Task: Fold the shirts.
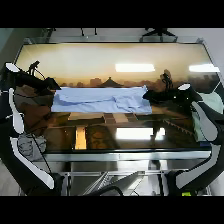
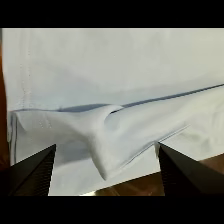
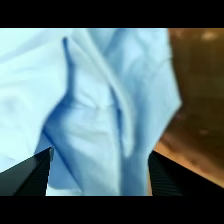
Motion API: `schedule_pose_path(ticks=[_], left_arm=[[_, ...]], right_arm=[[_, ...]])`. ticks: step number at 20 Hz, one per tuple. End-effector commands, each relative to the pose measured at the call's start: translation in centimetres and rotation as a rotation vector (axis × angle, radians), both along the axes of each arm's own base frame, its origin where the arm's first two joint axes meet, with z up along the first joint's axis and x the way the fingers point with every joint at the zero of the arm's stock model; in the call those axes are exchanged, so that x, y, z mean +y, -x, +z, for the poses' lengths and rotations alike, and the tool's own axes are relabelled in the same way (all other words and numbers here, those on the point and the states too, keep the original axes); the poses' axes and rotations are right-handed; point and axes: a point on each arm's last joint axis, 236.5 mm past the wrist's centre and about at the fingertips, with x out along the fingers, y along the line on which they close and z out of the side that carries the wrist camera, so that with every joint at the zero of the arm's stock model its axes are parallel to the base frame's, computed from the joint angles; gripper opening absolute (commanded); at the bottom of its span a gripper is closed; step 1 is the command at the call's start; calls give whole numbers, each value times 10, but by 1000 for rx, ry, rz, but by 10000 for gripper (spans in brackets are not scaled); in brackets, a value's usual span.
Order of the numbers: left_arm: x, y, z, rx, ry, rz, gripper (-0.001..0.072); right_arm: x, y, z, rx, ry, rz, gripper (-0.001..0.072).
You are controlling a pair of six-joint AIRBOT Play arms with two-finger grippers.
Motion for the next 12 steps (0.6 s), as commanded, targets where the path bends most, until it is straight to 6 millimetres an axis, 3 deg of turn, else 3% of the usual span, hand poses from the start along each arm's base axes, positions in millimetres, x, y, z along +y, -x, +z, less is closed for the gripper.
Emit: schedule_pose_path(ticks=[1,2,4,6,7,8,12], left_arm=[[2,6,5,25,7,16,696],[-3,5,6,24,10,8,696],[-14,7,6,30,16,-15,696],[-30,8,6,32,16,-48,695],[-38,8,6,32,15,-65,696],[-45,8,6,33,14,-79,695],[-59,12,6,44,16,-112,695]], right_arm=[[22,11,-10,49,-43,42,636],[23,11,-8,50,-52,39,607],[26,11,-4,31,-69,57,225],[29,9,1,26,-94,51,232],[28,9,2,24,-92,51,327],[25,8,3,23,-93,48,505],[-12,7,15,31,-121,9,532]])
